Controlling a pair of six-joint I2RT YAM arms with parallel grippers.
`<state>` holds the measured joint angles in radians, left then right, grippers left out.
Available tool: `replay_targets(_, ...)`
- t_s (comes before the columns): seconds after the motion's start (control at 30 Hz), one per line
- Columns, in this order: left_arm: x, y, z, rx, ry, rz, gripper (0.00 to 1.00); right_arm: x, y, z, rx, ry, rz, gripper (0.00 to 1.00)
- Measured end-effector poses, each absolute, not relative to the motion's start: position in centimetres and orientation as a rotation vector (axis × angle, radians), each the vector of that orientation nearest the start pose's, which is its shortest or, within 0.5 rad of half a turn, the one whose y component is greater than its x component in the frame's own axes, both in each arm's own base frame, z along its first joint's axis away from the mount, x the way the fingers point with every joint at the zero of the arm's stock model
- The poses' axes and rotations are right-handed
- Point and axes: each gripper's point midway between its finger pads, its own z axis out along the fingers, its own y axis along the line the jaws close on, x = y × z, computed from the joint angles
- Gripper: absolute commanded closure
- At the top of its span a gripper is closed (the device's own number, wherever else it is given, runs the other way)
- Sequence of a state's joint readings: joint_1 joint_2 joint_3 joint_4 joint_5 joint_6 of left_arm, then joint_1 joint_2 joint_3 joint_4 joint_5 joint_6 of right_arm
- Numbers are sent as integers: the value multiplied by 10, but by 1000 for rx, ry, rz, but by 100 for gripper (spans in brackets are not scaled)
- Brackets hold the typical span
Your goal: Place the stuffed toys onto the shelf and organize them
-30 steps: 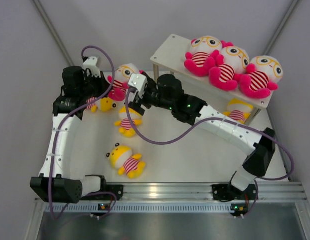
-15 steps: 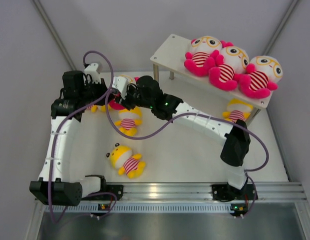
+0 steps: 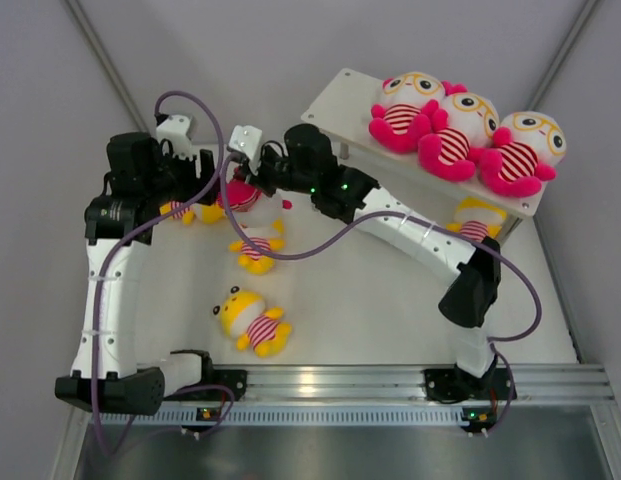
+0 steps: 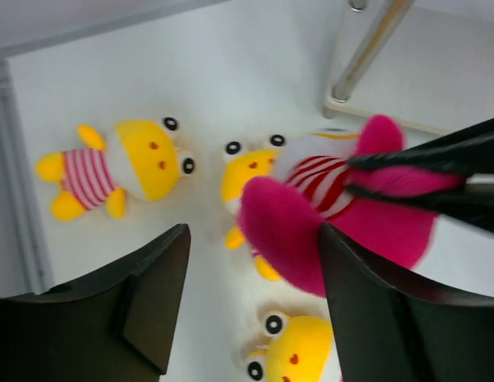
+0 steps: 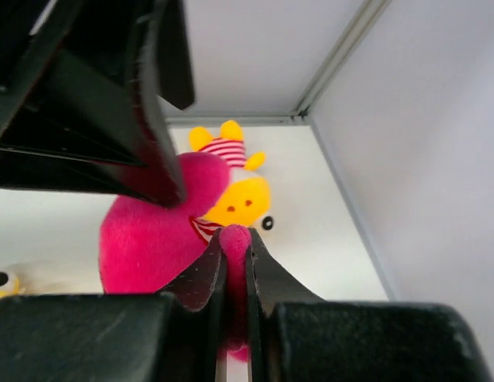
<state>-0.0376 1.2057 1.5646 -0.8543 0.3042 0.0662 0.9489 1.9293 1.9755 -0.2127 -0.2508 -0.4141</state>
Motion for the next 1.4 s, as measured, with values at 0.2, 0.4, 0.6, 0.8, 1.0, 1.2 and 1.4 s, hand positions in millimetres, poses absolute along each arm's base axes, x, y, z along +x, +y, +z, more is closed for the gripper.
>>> replay_targets(0.2,323,-20,381,249,1970,-10,25,352,472,435,-1171,1113,559,100)
replay_targets(0.4,314,0,387,238,1971,118,25,376,440,500,-1090,965,493,100)
replay_targets(0.6,314,1,375,255,2001,129,25,400,412,517,-1078,891,444,100)
replay_targets(0.8,313,0,359,275,2044,119,25,443,350,517,-1043,932,304,100)
replay_targets(1.0,313,-4,358,289,2046,98,25,465,299,492,-1022,1041,212,100)
replay_targets(1.2,312,-6,358,296,2045,85,25,464,290,479,-1037,1071,200,100)
replay_targets(1.4,312,-7,356,302,2049,79,25,463,287,449,-1071,1127,206,83)
